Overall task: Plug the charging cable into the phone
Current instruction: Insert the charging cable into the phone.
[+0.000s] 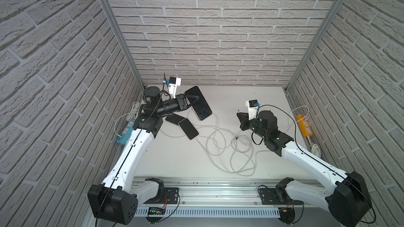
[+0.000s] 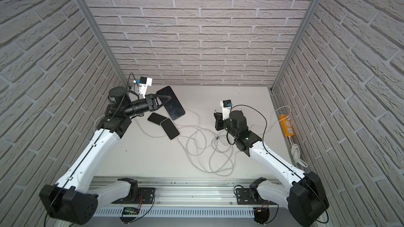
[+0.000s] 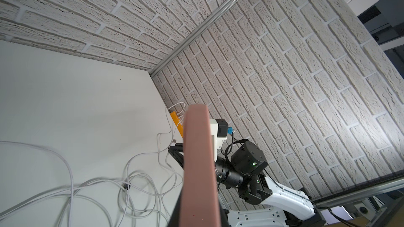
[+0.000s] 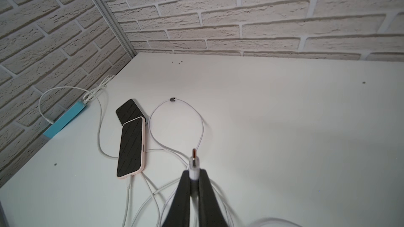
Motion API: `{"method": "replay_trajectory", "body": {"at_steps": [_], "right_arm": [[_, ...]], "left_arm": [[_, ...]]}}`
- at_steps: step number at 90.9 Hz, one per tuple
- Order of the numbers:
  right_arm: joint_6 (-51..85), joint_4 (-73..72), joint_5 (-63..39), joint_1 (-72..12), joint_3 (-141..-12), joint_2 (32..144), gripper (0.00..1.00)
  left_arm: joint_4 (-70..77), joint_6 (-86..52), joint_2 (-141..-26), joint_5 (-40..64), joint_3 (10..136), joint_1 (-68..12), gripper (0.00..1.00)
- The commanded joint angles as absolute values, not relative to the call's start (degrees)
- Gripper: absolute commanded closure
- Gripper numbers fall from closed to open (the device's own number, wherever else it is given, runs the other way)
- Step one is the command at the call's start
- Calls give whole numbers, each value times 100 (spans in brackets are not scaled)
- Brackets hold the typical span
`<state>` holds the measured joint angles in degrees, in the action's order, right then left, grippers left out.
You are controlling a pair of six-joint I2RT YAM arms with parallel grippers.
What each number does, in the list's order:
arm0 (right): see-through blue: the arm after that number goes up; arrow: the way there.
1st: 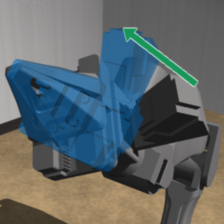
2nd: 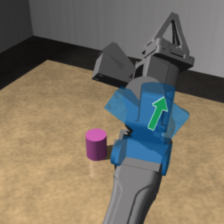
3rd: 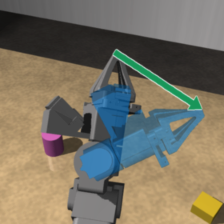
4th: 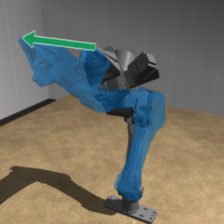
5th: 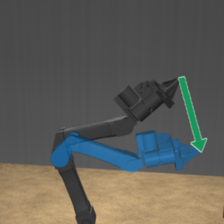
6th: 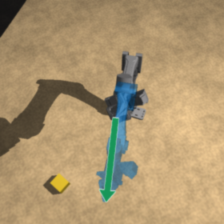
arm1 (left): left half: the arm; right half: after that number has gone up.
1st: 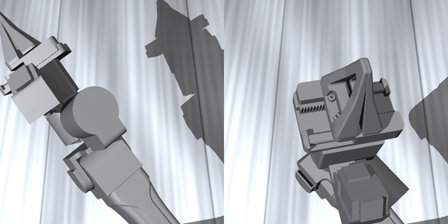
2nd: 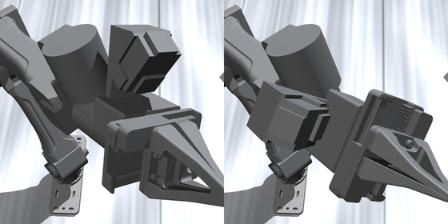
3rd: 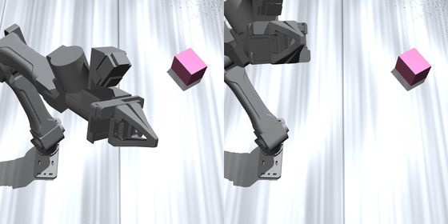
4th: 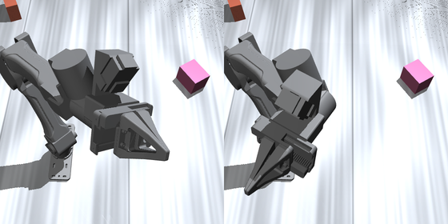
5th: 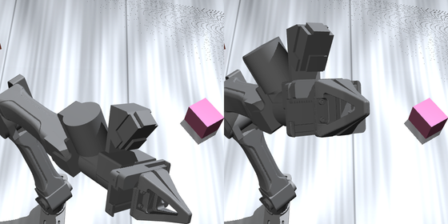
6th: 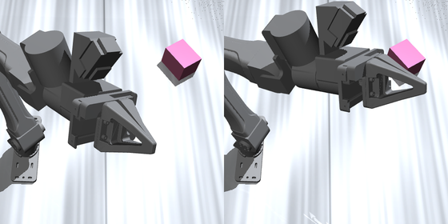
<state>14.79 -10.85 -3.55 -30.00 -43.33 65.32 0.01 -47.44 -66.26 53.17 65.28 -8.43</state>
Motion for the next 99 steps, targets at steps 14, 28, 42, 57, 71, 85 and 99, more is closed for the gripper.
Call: {"method": "replay_trajectory", "body": {"at_steps": [14, 28, 42, 57, 71, 85, 99], "right_arm": [[982, -1206, -2621, -2730, -4965, 6406, 97], [1029, -1118, -3601, -2701, -5023, 6282, 97], [1252, -889, -4655, -2653, -5154, 6265, 97], [2032, -708, -5783, -2654, -5542, 6477, 97], [2571, -513, -6372, -2662, -5924, 6698, 97], [2620, -249, -6573, -2663, -6121, 6748, 97], [2790, -373, -6634, -2659, -6137, 6968, 97]], "left_arm": [[731, -4808, -6612, 5436, 6513, -800, 100], [1141, -4928, -6882, 5652, 6579, -804, 100], [1461, -4942, -7249, 5862, 6910, -812, 100], [1597, -4960, -7743, 6225, 7445, -976, 100], [1621, -4862, -8011, 6366, 7747, -1222, 100], [1616, -4885, -8276, 6467, 8079, -1410, 100], [1574, -4904, -8485, 6519, 8412, -1615, 100]]}}
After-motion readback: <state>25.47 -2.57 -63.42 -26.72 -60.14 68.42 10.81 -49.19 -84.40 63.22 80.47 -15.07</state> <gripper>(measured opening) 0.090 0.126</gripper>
